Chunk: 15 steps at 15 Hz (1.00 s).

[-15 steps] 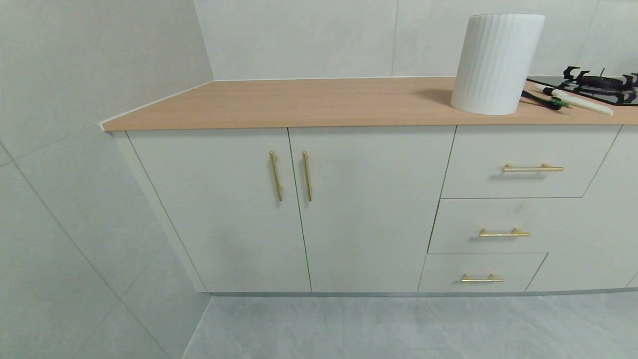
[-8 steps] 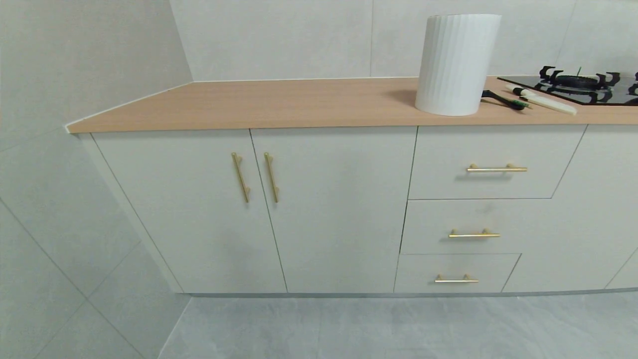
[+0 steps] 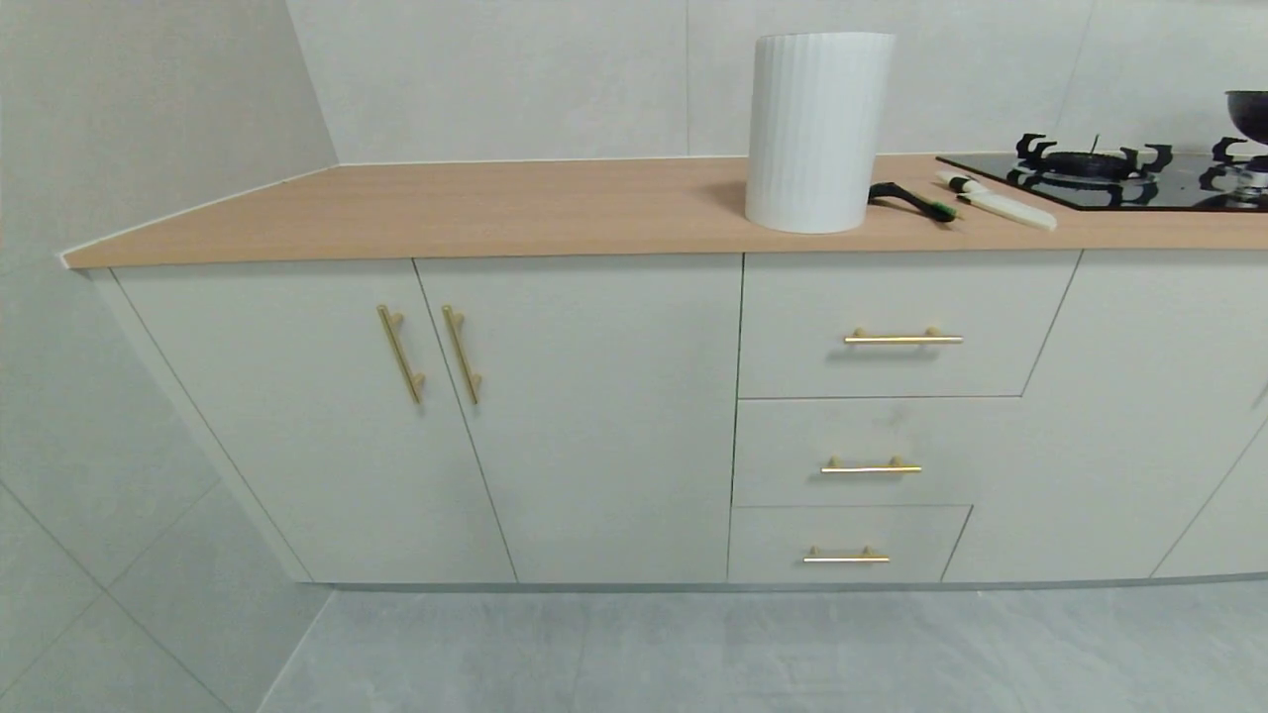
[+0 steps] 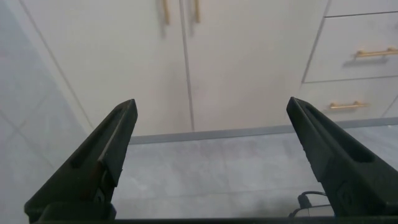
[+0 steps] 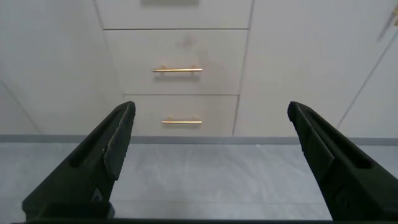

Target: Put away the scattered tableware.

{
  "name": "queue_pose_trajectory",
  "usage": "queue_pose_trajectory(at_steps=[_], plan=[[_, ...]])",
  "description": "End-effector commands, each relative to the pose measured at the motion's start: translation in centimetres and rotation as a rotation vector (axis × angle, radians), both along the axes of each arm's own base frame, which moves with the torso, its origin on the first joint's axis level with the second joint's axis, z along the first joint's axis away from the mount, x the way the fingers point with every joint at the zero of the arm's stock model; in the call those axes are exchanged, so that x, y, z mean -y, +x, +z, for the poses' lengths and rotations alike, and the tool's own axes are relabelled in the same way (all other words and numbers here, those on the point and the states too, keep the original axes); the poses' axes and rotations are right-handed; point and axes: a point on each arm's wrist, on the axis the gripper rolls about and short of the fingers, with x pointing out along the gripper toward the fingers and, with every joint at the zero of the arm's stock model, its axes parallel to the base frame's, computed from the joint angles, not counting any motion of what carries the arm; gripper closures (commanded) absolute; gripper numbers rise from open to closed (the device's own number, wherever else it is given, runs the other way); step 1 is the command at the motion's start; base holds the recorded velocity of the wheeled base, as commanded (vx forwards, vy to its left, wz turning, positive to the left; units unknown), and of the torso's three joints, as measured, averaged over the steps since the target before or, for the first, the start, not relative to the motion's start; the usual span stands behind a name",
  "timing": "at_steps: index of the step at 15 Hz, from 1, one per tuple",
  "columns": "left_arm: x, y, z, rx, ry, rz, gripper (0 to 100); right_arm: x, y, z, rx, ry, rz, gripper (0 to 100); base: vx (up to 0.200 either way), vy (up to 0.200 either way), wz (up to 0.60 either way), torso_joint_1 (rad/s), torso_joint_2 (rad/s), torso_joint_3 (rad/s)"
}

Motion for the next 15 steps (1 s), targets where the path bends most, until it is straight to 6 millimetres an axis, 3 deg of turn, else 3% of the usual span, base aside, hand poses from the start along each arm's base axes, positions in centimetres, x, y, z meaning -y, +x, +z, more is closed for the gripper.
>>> queue_pose_trajectory(at_steps=[1,9,15], plan=[[0.00,0.00,-0.01,-0.001,0.000,0.000,0,0.00,0.01,0.01,0.000,0.000,0.000,0,0.000,0.000,0.00,0.000,0.00,0.000],[0.00,0.00,-0.01,-0.001,0.000,0.000,0,0.00,0.01,0.00,-0.002,0.000,0.000,0,0.000,0.000,0.00,0.000,0.00,0.000],[0.00,0.00,-0.01,-0.001,0.000,0.000,0,0.00,0.01,0.00,-0.002,0.000,0.000,0,0.200,0.000,0.00,0.001,0.00,0.002]])
